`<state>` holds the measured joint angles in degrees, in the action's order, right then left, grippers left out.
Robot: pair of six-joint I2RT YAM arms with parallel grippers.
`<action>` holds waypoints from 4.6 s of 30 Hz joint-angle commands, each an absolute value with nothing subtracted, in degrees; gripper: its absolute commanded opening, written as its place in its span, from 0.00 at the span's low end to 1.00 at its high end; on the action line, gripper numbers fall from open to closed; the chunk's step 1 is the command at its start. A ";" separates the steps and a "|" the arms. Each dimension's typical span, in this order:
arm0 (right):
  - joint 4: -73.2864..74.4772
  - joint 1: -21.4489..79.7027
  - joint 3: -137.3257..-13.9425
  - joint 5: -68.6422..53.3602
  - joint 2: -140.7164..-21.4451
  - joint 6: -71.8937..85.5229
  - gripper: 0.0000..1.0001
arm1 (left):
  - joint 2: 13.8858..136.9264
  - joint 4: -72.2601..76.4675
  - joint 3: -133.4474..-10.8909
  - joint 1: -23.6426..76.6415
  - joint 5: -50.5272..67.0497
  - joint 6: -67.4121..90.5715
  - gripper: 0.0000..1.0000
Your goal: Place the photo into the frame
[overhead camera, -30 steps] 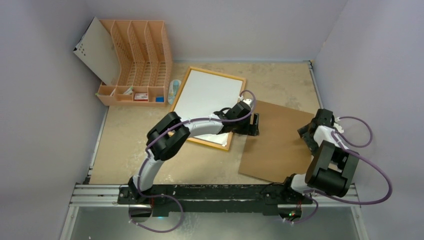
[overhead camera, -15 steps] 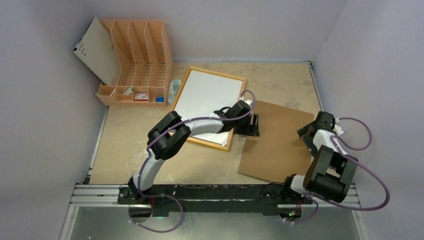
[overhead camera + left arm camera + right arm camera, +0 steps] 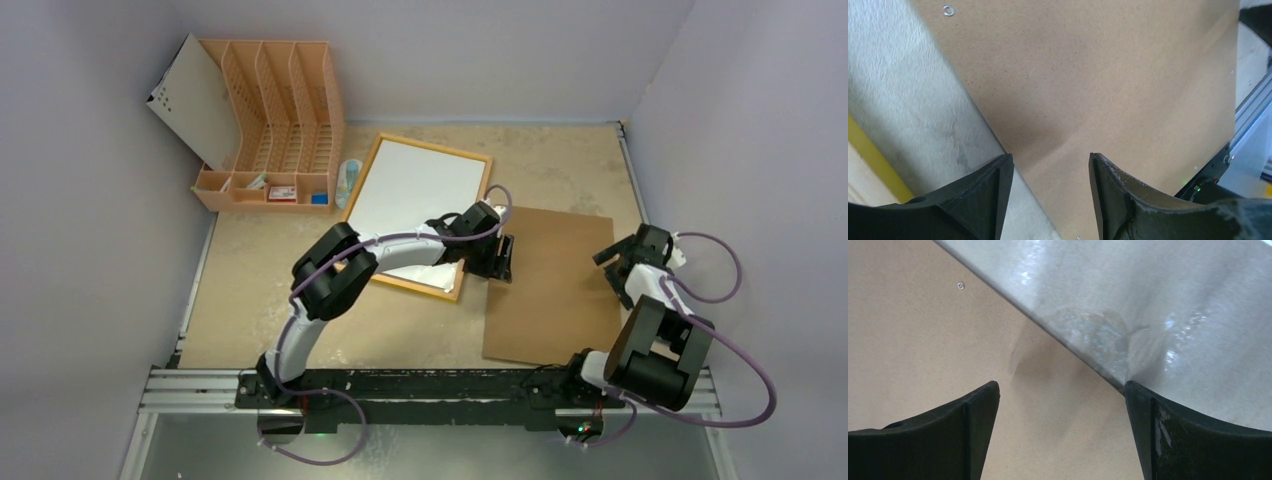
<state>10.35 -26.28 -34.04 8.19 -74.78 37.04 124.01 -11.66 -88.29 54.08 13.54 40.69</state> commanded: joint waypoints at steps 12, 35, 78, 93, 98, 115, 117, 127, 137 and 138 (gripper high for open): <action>10.36 -25.31 -29.43 -6.99 -73.13 37.79 0.94 | 117.38 -19.48 -93.37 55.83 9.96 35.46 0.61; 14.35 -25.05 -51.81 2.05 -92.88 17.34 0.97 | 123.61 -24.02 -89.61 55.28 1.05 49.77 0.74; 4.01 -25.34 -42.83 -31.04 -86.00 21.87 0.89 | 124.27 -17.32 -103.05 53.84 9.85 37.22 0.70; 4.41 -25.49 -42.33 -28.87 -82.61 24.72 0.88 | 119.93 -16.70 -103.53 53.88 12.38 36.43 0.68; 4.33 -25.70 -42.12 -28.04 -81.71 25.29 0.88 | 118.55 -16.47 -103.38 54.02 12.73 36.30 0.68; -2.80 -25.07 -38.19 -33.35 -84.78 26.48 0.89 | 114.19 -22.56 -97.25 53.57 0.29 37.18 0.67; -1.27 -25.05 -39.20 -32.20 -84.52 25.55 0.89 | 113.80 -22.61 -96.25 52.85 0.18 37.02 0.68; 6.87 -25.05 -44.41 -13.89 -78.16 23.39 0.90 | 113.37 -23.74 -92.09 48.11 0.30 36.12 0.71; 6.45 -25.05 -42.70 -10.22 -84.70 23.35 0.93 | 113.04 -20.18 -88.05 44.76 6.09 35.60 0.73; 6.19 -25.05 -42.64 -11.11 -85.44 23.36 0.93 | 113.03 -19.88 -87.92 44.62 6.47 35.45 0.73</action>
